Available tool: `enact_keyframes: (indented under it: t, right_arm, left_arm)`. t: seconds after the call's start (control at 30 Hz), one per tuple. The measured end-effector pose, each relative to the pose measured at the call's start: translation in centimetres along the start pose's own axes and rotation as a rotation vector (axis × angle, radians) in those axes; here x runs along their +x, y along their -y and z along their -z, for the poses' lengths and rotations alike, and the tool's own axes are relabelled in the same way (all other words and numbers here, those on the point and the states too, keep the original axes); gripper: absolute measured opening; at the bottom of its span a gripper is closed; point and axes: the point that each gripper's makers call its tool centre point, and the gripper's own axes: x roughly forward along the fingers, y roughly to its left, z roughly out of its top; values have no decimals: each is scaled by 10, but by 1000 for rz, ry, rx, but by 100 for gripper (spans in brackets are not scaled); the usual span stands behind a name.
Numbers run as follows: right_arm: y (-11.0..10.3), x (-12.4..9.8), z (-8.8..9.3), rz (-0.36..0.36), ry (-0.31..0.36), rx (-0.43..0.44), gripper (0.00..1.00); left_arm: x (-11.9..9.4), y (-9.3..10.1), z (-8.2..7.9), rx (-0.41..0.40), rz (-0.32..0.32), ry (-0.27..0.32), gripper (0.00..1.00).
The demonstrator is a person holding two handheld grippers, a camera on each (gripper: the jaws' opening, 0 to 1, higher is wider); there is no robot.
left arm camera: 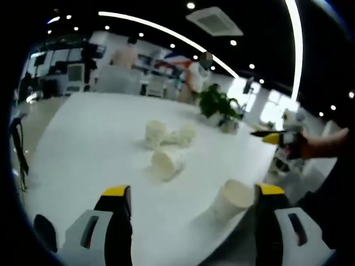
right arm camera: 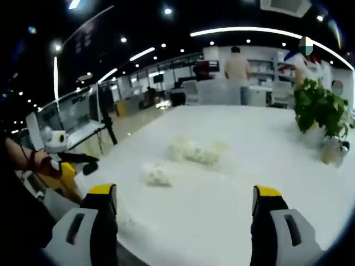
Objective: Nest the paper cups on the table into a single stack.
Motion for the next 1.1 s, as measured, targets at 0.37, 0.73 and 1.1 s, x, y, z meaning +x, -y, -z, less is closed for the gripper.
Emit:
enact_keyframes:
  t: [0.37, 0.73, 1.1]
  right_arm:
    - [-2, -11, -16, 36, 59, 14, 100]
    - [-14, -7, -18, 42, 42, -56, 100]
    - [-25, -7, -14, 21, 18, -64, 100]
  left_arm:
    - [37, -8, 0, -100, 54, -4, 85]
    - [76, -13, 1, -151, 123, -48, 81]
    - [106, -23, 0, -187, 151, -73, 81]
